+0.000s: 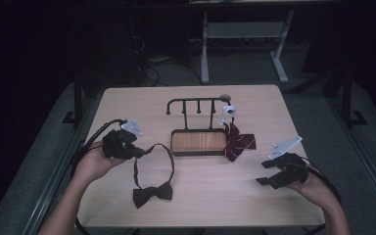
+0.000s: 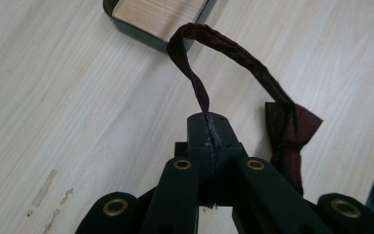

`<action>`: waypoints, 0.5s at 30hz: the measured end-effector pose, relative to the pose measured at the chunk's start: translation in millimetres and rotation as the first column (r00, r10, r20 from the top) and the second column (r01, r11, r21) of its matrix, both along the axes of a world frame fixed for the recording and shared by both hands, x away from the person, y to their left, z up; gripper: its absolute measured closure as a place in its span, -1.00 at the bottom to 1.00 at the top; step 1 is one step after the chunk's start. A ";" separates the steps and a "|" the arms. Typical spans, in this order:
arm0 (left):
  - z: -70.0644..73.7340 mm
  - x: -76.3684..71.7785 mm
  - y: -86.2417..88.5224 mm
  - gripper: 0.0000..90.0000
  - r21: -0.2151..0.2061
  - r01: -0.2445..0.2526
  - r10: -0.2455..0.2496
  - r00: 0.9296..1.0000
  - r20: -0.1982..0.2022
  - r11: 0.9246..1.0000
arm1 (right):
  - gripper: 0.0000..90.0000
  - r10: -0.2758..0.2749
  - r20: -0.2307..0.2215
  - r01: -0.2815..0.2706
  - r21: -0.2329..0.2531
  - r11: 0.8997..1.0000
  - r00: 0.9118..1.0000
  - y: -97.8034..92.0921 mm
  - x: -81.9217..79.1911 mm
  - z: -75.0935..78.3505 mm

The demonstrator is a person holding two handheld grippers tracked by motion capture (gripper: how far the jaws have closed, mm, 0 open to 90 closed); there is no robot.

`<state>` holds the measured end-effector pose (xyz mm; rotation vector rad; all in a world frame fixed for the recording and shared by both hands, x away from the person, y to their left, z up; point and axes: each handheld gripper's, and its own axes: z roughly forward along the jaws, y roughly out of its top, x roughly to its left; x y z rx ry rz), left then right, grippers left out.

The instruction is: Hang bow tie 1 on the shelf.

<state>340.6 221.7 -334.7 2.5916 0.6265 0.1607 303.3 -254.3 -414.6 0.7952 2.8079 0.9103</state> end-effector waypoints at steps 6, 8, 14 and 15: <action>8.7 0.2 -1.5 0.99 0.005 0.019 -0.019 1.000 0.000 1.000 | -0.26 -0.002 0.006 0.002 0.002 1.000 1.000 -0.8 -0.1 1.2; 11.2 0.4 -1.2 0.99 0.005 0.027 -0.027 1.000 -0.003 1.000 | -0.26 -0.004 0.005 0.004 0.003 1.000 1.000 -0.7 -0.4 1.5; 20.0 -1.6 -0.9 0.99 -0.012 0.044 -0.044 0.999 -0.005 0.999 | -0.26 -0.002 0.010 0.002 0.003 1.000 1.000 -0.6 -1.2 2.6; 21.3 -1.8 -1.1 0.99 -0.014 0.046 -0.046 0.999 -0.007 0.999 | -0.26 0.000 0.011 0.000 0.001 1.000 1.000 -0.6 -1.1 3.0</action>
